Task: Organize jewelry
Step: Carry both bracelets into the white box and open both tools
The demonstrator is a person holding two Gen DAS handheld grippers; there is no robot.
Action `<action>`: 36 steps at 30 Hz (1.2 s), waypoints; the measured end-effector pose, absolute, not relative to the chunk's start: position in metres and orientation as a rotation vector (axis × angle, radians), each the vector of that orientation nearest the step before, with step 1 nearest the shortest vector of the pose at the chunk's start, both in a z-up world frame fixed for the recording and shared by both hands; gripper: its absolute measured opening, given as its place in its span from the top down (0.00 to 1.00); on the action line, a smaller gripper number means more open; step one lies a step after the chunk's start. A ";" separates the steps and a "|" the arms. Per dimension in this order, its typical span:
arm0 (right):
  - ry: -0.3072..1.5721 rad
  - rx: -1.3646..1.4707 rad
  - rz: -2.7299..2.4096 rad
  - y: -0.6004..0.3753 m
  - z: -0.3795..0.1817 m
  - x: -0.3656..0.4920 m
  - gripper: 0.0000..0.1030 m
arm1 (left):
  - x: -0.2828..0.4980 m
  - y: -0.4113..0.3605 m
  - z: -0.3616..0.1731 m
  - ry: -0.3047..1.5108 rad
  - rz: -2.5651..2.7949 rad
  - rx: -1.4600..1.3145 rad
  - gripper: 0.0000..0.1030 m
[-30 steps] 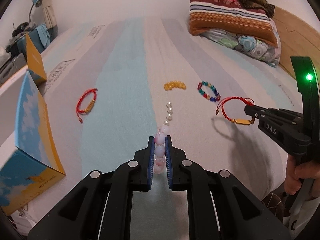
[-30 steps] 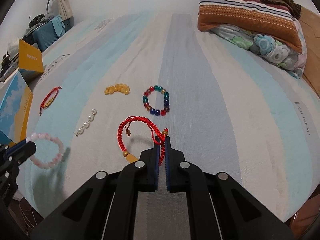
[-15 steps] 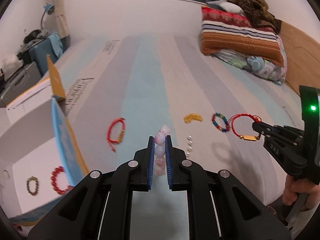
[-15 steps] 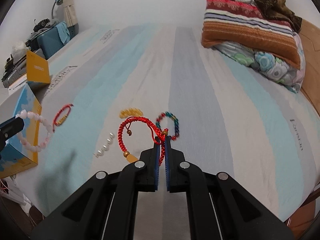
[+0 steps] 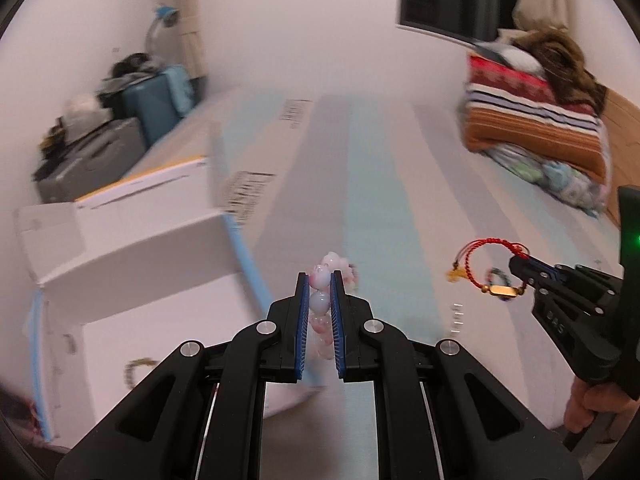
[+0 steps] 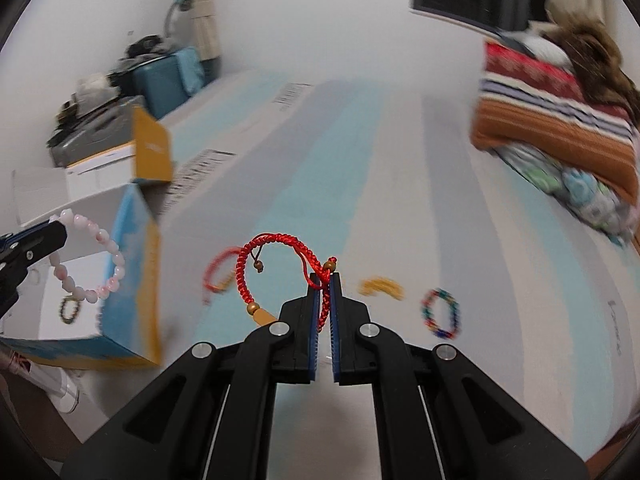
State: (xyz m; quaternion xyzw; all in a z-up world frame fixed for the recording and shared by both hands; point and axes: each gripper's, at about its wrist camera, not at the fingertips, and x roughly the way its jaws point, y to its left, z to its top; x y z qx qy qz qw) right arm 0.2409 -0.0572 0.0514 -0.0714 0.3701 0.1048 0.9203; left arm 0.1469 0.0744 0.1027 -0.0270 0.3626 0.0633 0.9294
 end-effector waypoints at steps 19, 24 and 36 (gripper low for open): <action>0.801 -0.310 0.489 0.160 0.040 0.217 0.96 | 0.073 0.264 0.085 0.825 0.438 -0.233 0.90; 0.865 -0.351 0.521 0.197 0.026 0.219 0.96 | 0.074 0.290 0.058 0.918 0.454 -0.293 0.90; 1.076 -0.479 0.461 0.239 -0.015 0.238 0.96 | 0.087 0.322 -0.002 1.130 0.461 -0.365 0.90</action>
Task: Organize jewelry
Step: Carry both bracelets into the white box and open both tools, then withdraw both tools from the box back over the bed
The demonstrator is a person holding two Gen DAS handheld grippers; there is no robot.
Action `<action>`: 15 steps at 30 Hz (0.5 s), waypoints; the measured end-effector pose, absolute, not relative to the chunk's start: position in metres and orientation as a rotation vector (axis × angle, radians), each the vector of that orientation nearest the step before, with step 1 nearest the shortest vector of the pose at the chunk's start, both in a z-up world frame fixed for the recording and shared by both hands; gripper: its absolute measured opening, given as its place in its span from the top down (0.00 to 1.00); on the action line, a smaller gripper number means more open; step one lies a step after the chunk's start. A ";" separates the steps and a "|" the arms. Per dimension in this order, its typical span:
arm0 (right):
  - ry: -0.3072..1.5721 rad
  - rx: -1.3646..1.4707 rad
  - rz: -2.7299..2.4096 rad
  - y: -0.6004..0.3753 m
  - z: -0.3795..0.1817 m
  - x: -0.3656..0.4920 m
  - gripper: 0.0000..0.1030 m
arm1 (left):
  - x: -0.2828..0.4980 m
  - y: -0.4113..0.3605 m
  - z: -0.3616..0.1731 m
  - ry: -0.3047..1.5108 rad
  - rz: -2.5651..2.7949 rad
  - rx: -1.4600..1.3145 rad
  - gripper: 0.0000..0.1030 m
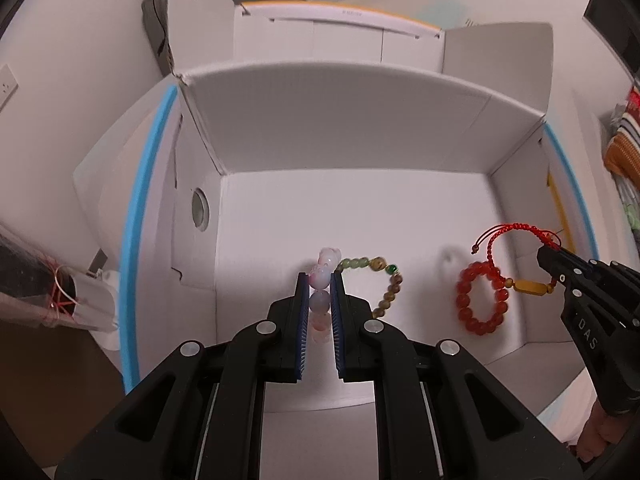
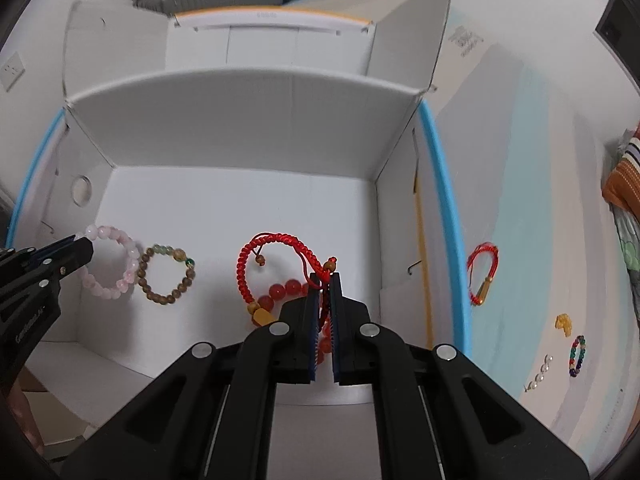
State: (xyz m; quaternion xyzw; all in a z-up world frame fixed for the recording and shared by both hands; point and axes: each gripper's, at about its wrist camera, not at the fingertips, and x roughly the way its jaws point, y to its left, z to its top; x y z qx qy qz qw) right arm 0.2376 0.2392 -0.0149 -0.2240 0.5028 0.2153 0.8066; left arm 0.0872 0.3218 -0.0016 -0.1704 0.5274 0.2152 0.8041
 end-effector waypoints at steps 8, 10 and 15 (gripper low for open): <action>1.093 -0.478 0.482 0.246 -0.027 0.233 0.94 | 0.088 0.325 -0.011 1.132 0.463 -0.366 0.90; 1.083 -0.477 0.484 0.246 -0.025 0.230 0.93 | 0.089 0.327 -0.009 1.127 0.469 -0.365 0.89; 1.062 -0.477 0.506 0.250 -0.023 0.223 0.79 | 0.089 0.325 -0.005 1.109 0.484 -0.364 0.75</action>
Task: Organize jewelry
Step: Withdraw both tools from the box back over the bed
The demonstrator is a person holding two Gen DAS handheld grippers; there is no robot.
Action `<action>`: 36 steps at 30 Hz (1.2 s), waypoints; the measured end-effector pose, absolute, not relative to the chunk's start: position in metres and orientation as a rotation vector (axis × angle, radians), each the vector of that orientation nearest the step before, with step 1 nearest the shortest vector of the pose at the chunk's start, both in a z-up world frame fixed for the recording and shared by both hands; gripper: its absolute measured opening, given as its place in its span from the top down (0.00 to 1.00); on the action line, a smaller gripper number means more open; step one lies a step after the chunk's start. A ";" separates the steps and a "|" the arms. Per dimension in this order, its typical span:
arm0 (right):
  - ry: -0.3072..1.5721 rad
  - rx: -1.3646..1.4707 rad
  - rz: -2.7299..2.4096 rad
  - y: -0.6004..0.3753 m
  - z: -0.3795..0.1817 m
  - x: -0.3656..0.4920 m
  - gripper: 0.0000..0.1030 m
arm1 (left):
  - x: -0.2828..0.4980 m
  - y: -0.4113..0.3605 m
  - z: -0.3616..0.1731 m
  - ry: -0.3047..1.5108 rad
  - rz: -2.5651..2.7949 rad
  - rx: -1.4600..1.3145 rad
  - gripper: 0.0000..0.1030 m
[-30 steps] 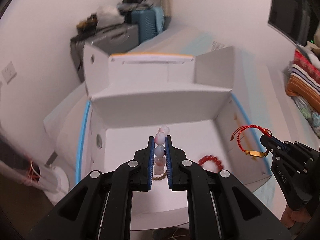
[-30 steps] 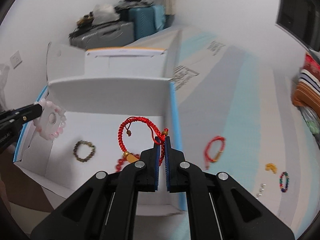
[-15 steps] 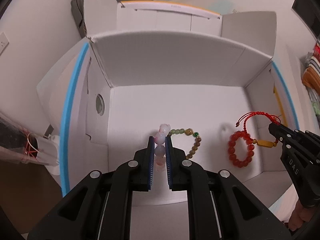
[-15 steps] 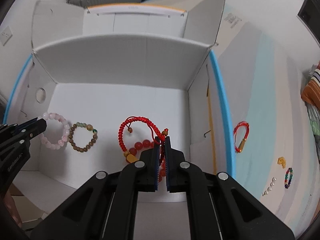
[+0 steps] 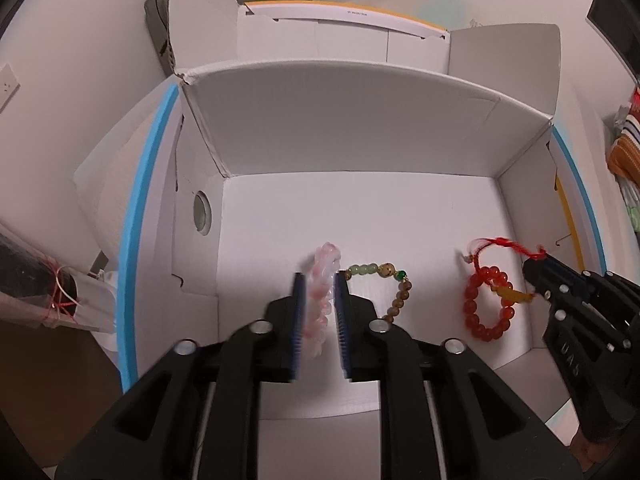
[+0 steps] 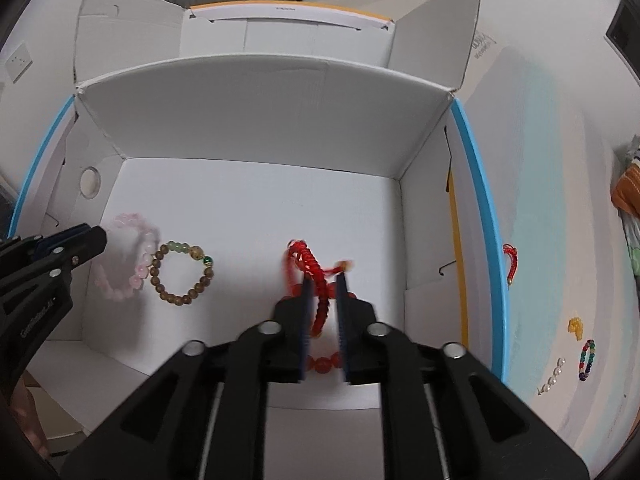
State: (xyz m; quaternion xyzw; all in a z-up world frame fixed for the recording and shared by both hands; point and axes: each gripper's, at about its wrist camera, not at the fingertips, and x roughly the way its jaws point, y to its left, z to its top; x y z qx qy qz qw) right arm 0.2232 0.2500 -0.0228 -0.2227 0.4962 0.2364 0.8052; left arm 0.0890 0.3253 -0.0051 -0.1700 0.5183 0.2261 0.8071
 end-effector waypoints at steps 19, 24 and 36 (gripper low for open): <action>0.887 -0.390 0.479 0.206 0.031 0.213 0.07 | 0.075 0.320 0.031 0.943 0.559 -0.326 0.05; 0.858 -0.368 0.442 0.185 0.041 0.215 0.07 | 0.076 0.308 0.045 0.903 0.543 -0.303 0.05; 0.781 -0.288 0.336 0.115 0.061 0.222 0.07 | 0.097 0.249 0.075 0.821 0.416 -0.290 0.05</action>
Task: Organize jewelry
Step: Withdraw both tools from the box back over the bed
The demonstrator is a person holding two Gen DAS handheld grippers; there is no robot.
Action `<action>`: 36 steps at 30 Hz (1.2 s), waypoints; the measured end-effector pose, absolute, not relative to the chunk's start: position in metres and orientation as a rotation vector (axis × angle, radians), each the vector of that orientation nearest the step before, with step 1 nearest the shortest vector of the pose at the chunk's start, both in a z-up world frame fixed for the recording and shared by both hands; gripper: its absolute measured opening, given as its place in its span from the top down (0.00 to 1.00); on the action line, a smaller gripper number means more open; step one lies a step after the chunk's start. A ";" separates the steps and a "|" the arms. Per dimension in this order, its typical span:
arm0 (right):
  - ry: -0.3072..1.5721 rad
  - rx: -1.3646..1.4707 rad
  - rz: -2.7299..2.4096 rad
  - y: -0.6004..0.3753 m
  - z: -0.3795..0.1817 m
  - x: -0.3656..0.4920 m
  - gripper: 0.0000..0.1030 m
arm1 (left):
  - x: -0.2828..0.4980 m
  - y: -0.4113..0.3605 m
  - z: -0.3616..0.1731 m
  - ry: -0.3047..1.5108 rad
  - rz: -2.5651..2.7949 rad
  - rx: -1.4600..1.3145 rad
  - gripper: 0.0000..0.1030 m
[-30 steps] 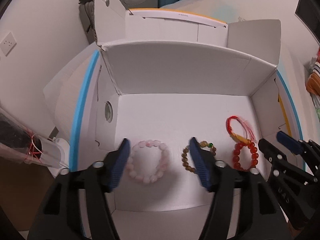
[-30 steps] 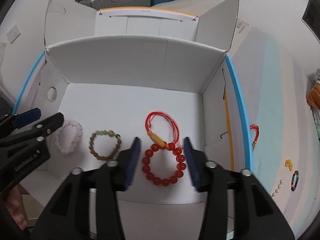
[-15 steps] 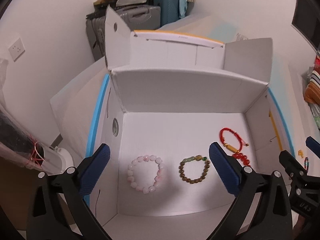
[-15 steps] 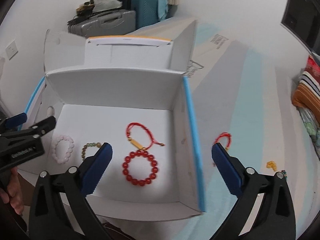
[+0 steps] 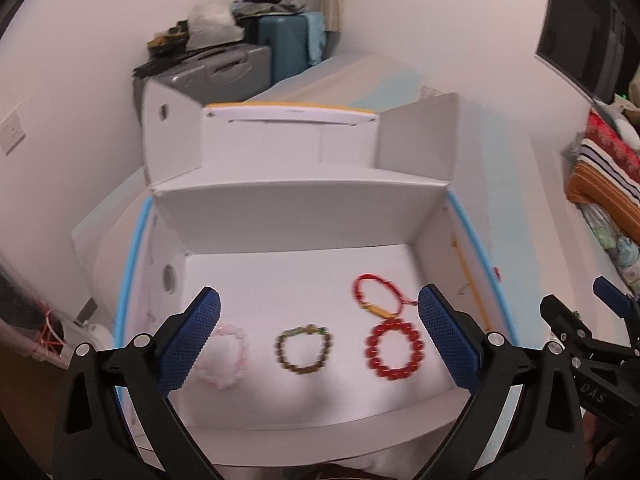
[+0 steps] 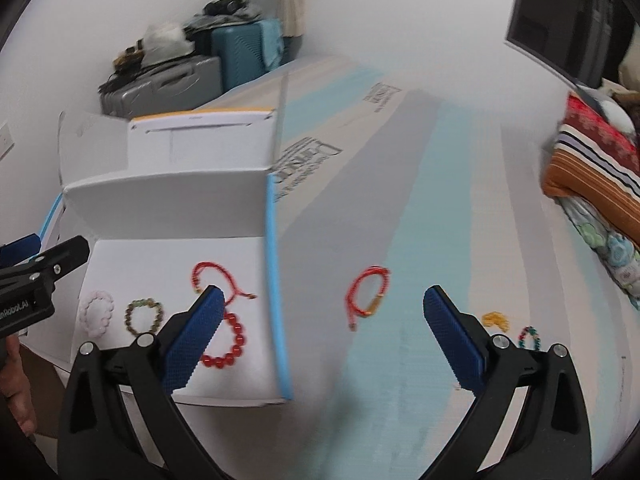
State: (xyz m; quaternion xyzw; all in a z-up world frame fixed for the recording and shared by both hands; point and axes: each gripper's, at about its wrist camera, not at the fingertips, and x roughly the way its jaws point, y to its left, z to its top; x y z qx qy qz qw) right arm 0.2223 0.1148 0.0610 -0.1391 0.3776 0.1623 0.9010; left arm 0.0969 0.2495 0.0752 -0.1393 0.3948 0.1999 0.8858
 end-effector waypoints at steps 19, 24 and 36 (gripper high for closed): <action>0.779 -0.184 0.150 -0.036 0.060 0.243 0.07 | 0.153 0.108 0.077 0.796 0.211 -0.164 0.05; 0.785 -0.145 0.095 -0.086 0.053 0.252 0.07 | 0.170 0.063 0.067 0.803 0.140 -0.132 0.05; 0.844 -0.084 -0.015 -0.180 0.018 0.276 0.07 | 0.207 -0.019 0.024 0.859 0.028 -0.080 0.05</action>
